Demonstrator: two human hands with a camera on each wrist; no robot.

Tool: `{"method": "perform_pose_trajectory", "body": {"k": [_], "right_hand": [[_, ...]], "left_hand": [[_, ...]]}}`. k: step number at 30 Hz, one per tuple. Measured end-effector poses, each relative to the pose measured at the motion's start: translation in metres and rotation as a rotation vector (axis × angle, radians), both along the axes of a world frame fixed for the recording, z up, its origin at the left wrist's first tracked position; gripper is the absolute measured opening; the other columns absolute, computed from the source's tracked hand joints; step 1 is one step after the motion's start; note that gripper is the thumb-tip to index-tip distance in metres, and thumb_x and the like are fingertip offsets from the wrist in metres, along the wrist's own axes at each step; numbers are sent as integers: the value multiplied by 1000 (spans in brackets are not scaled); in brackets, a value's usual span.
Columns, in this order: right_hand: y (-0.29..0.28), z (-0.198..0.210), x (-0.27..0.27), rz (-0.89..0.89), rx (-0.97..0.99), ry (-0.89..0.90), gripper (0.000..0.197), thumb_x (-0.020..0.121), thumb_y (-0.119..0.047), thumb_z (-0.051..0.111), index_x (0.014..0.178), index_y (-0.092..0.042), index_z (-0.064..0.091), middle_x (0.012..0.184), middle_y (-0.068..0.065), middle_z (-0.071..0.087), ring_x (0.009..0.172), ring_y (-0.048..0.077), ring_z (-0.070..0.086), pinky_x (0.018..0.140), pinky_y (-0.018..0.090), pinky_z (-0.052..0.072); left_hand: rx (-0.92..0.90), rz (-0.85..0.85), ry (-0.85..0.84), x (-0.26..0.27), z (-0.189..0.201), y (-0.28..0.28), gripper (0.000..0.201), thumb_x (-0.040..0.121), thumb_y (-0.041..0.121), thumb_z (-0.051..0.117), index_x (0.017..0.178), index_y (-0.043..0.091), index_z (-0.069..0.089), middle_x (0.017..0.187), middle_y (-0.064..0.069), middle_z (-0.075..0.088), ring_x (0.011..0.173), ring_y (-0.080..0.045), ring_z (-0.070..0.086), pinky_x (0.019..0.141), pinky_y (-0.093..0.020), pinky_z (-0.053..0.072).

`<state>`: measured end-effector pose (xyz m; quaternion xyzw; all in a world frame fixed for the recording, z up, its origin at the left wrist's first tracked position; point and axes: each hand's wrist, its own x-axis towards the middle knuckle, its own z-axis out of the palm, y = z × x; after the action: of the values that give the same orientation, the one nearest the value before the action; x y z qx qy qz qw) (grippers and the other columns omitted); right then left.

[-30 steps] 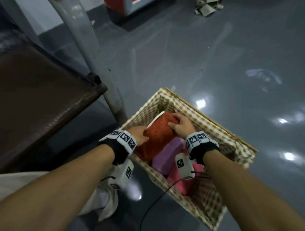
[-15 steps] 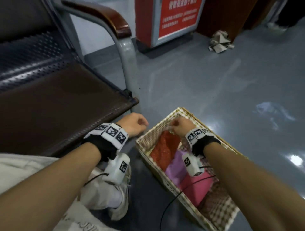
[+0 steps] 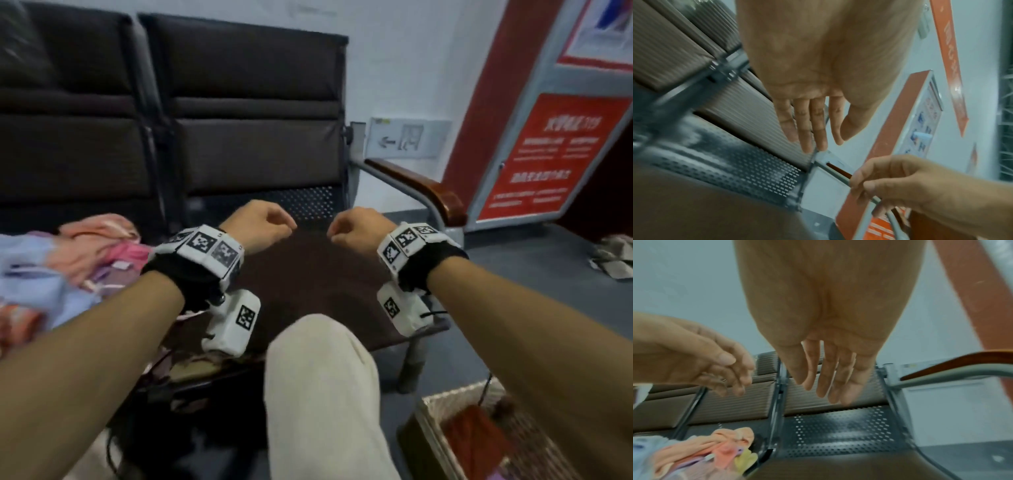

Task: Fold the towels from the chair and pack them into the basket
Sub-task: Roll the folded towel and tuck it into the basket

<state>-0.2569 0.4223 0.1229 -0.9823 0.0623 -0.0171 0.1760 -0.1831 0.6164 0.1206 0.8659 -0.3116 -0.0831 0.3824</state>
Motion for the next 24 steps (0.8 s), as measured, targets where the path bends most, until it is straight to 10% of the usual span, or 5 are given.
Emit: {"method": "perform_pose_trajectory", "body": {"k": [12, 18, 24], "right_hand": [[182, -51, 152, 427, -23, 160, 18, 87, -22, 61, 102, -19, 71, 104, -1, 70, 94, 13, 61, 77, 20, 40], [230, -115, 184, 514, 21, 263, 20, 88, -23, 62, 104, -15, 70, 105, 2, 70, 98, 17, 63, 83, 26, 48], [262, -141, 192, 596, 117, 271, 18, 88, -24, 62, 101, -14, 69, 102, 1, 70, 97, 17, 61, 87, 31, 48]], "left_hand": [[422, 240, -58, 87, -88, 220, 28, 85, 15, 62, 113, 11, 64, 120, -8, 60, 115, -22, 53, 94, -23, 38], [714, 335, -80, 110, -115, 269, 53, 84, 30, 59, 135, 30, 42, 137, -2, 37, 130, -26, 31, 107, -39, 29], [810, 435, -166, 124, -111, 300, 41, 81, 17, 56, 120, 31, 56, 121, 1, 54, 121, -23, 42, 89, -36, 29]]}}
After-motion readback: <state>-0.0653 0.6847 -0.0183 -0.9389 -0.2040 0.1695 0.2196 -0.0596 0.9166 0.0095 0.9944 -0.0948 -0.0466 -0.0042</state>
